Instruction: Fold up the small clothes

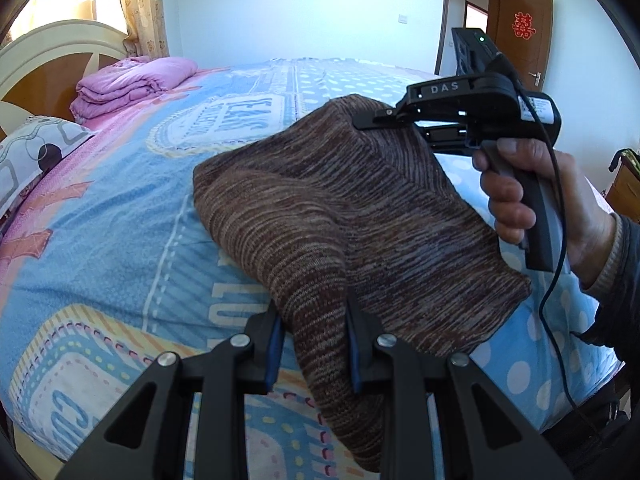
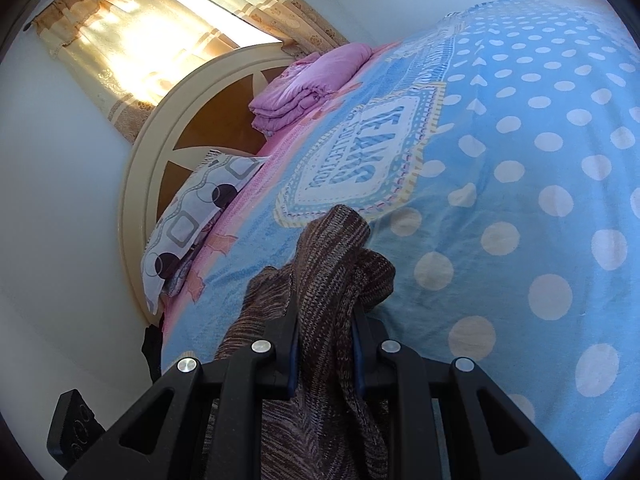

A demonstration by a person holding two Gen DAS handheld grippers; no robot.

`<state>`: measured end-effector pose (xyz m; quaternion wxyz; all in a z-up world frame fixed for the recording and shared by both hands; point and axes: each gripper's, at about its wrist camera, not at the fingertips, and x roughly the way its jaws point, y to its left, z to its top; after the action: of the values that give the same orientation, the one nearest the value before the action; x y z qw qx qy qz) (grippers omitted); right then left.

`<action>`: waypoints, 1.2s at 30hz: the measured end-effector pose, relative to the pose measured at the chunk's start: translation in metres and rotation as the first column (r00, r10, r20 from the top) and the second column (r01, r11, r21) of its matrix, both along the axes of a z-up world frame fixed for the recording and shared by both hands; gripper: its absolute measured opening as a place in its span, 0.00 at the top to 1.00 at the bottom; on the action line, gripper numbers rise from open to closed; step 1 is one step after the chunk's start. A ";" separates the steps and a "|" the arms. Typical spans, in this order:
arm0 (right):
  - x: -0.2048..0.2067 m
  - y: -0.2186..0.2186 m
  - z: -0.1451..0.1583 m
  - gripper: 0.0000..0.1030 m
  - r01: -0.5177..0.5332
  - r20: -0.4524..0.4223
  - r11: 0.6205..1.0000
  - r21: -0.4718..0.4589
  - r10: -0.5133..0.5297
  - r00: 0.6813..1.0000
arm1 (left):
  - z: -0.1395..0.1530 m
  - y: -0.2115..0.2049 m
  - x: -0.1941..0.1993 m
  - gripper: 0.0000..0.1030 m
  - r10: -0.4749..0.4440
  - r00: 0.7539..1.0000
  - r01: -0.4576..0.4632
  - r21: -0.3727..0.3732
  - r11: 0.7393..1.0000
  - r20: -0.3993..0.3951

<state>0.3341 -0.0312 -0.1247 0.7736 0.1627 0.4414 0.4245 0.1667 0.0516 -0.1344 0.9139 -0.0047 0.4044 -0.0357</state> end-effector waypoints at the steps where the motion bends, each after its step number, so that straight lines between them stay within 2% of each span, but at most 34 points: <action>1: 0.001 0.000 -0.002 0.80 0.003 0.000 1.000 -0.010 -0.003 1.000 | -0.002 0.000 0.001 0.73 0.003 1.000 -0.003 -0.003 1.000 -0.003; 7: 0.006 -0.004 -0.015 0.80 0.025 -0.019 0.999 -0.044 -0.026 0.999 | -0.013 0.000 0.006 0.69 0.016 1.000 -0.015 0.006 1.000 -0.027; 11: 0.010 -0.006 -0.026 0.80 0.041 -0.024 0.996 -0.082 -0.043 0.999 | -0.016 0.001 0.009 0.57 0.032 0.999 -0.032 0.021 0.999 -0.025; 20: 0.012 -0.007 -0.035 0.78 0.053 -0.035 0.990 -0.131 -0.058 0.998 | -0.007 -0.007 0.004 0.52 0.033 0.999 -0.033 0.081 0.996 0.000; 22: 0.009 -0.007 -0.033 0.78 0.051 -0.016 0.987 -0.149 -0.054 0.998 | 0.006 -0.006 0.000 0.45 0.032 0.999 -0.035 0.078 0.996 0.037; 24: 0.002 -0.008 -0.025 0.74 0.059 0.028 0.983 -0.172 -0.055 0.998 | 0.023 -0.001 -0.005 0.22 0.048 0.994 -0.055 0.069 0.996 0.103; 25: -0.003 -0.011 -0.019 0.72 0.074 0.059 0.979 -0.187 -0.064 0.996 | 0.030 0.003 -0.007 0.16 0.073 0.988 -0.083 0.073 0.994 0.137; 26: -0.010 -0.016 -0.011 0.66 0.095 0.093 0.977 -0.192 -0.078 0.993 | 0.032 0.005 -0.006 0.10 0.091 0.984 -0.103 0.078 0.992 0.151; 27: -0.016 -0.022 -0.004 0.61 0.109 0.121 0.977 -0.181 -0.088 0.989 | 0.032 0.009 -0.003 0.09 0.110 0.981 -0.124 0.086 0.989 0.157; 29: -0.034 -0.033 0.013 0.59 0.120 0.166 0.983 -0.141 -0.096 0.982 | 0.023 0.015 0.006 0.09 0.141 0.980 -0.157 0.106 0.982 0.142; 32: -0.065 -0.033 0.027 0.58 0.036 0.200 0.993 -0.115 -0.013 0.980 | -0.002 0.023 0.020 0.09 0.190 0.978 -0.200 0.114 0.973 0.088; 35: -0.092 -0.019 0.014 0.57 -0.075 0.182 0.977 -0.199 0.112 0.977 | -0.016 0.023 0.017 0.09 0.212 0.973 -0.220 0.088 0.972 0.086; 36: -0.098 -0.016 0.008 0.57 -0.085 0.175 0.969 -0.231 0.127 0.976 | -0.018 0.021 0.014 0.09 0.221 0.971 -0.228 0.081 0.970 0.089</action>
<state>0.2365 -0.0472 -0.1167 0.8014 0.0101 0.4189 0.4268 0.1810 0.0724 -0.1522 0.9266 -0.0076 0.3659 0.0860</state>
